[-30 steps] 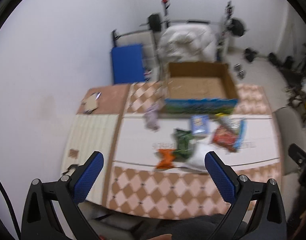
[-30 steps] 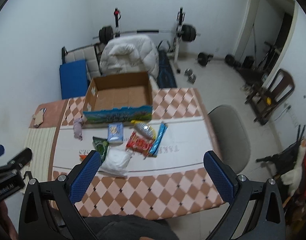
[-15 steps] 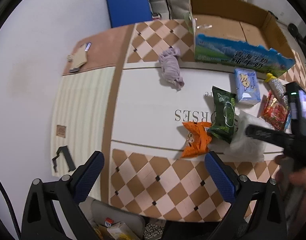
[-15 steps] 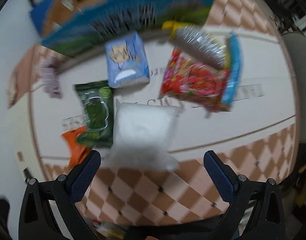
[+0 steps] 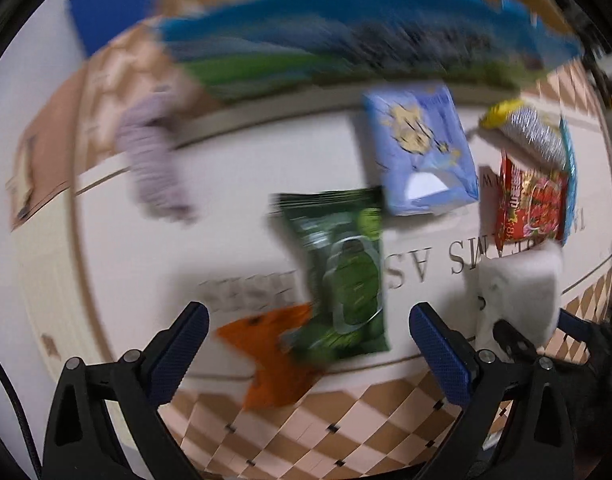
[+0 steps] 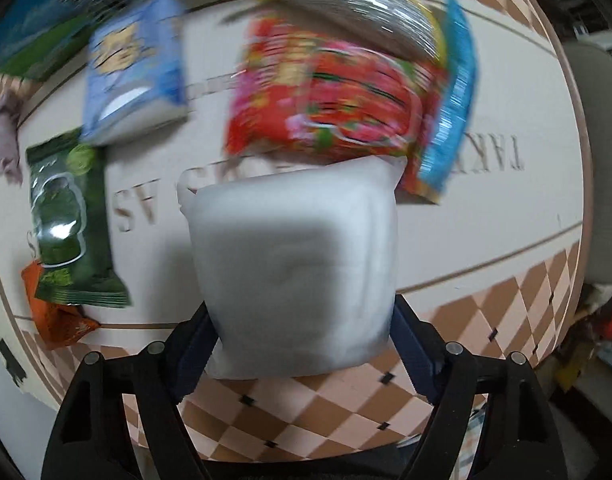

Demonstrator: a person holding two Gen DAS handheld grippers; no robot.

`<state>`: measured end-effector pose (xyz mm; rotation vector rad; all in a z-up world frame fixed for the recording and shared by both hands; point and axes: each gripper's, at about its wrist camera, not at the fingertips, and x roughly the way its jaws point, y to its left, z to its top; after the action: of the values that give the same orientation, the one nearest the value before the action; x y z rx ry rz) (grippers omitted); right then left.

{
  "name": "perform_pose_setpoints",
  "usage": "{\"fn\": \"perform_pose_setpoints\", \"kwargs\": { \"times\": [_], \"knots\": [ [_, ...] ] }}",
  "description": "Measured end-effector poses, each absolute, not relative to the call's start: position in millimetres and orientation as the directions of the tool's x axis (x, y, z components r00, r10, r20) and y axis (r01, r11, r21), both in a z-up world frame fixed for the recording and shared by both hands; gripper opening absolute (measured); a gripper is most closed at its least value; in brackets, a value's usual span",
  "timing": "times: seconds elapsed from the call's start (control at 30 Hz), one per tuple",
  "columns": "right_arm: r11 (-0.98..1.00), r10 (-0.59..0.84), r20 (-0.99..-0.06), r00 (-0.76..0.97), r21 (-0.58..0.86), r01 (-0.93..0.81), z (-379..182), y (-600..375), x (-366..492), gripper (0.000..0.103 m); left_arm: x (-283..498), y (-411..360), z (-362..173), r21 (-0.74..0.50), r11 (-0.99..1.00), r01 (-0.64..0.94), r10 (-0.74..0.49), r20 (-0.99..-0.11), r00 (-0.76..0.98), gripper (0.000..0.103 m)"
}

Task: Organize soft objects
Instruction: 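Grasp the green Deeyeo snack bag with the left tool while the right tool grasps the white plastic bag, then carry both bags into the cardboard box and open both tools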

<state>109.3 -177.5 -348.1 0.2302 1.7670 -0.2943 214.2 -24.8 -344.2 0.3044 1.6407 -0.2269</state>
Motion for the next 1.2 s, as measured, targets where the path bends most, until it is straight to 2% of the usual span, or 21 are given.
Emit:
{"fn": "perform_pose_setpoints", "kwargs": {
  "times": [0.07,0.1,0.17,0.2,0.23,0.27,0.33,0.5,0.77,0.93,1.03,1.13,1.2],
  "knots": [
    [0.946,0.008,-0.977,-0.214,-0.062,0.317,-348.0,-180.9,104.6,0.086,217.7,-36.5,-363.7,0.027,0.936,0.351,0.071,-0.991,-0.113,0.102],
    [0.946,0.017,-0.976,-0.216,-0.054,0.319,-349.9,-180.4,102.6,0.087,218.7,-40.9,-374.7,0.025,0.932,0.360,0.078,-0.988,-0.133,0.099],
    [0.946,0.025,-0.974,-0.225,-0.049,0.320,-349.5,-182.3,101.6,0.088,218.8,-43.4,-389.9,0.033,0.930,0.367,0.099,-0.982,-0.164,0.079],
    [0.947,0.027,-0.973,-0.231,-0.050,0.319,-352.3,-181.1,100.6,0.088,217.7,-42.1,-397.1,0.036,0.930,0.365,0.109,-0.977,-0.183,0.055],
    [0.947,0.025,-0.970,-0.242,-0.054,0.316,-355.3,-178.7,100.3,0.088,216.0,-38.3,-403.4,0.025,0.937,0.348,0.103,-0.973,-0.207,0.046],
    [0.947,0.031,-0.968,-0.250,-0.052,0.318,-363.2,-180.8,103.9,0.088,214.8,-34.3,-404.9,0.010,0.945,0.326,0.085,-0.973,-0.216,0.046],
    [0.944,0.049,-0.961,-0.273,-0.044,0.326,-372.1,-177.6,107.1,0.087,209.6,-26.2,-399.4,0.011,0.954,0.298,0.072,-0.979,-0.193,0.035],
    [0.954,0.017,-0.969,-0.247,-0.058,0.294,-381.2,-167.1,94.7,0.069,185.8,-9.3,-368.2,0.007,0.965,0.263,0.044,-0.990,-0.134,0.032],
    [0.968,0.116,-0.990,-0.086,0.094,0.233,-291.3,-163.6,78.1,0.067,174.2,-0.9,-235.4,-0.168,0.965,0.202,-0.178,-0.983,0.036,0.032],
    [0.967,0.182,-0.981,0.059,0.190,0.168,-217.7,-183.5,129.4,0.067,255.0,-18.5,-171.0,-0.235,0.952,0.195,-0.258,-0.961,0.103,0.032],
    [0.970,0.198,-0.973,0.116,0.211,0.119,-170.7,-193.8,185.9,0.067,310.3,-29.9,-167.7,-0.209,0.964,0.162,-0.232,-0.963,0.140,0.032],
    [0.977,0.178,-0.973,0.150,0.193,0.095,-160.3,-207.9,256.1,0.067,376.2,-44.2,-185.3,-0.222,0.968,0.119,-0.235,-0.966,0.109,0.032],
    [0.979,0.168,-0.974,0.151,0.182,0.090,-172.8,-212.0,308.4,0.067,408.4,-48.3,-204.5,-0.239,0.966,0.103,-0.247,-0.967,0.071,0.032]
  ]
}}
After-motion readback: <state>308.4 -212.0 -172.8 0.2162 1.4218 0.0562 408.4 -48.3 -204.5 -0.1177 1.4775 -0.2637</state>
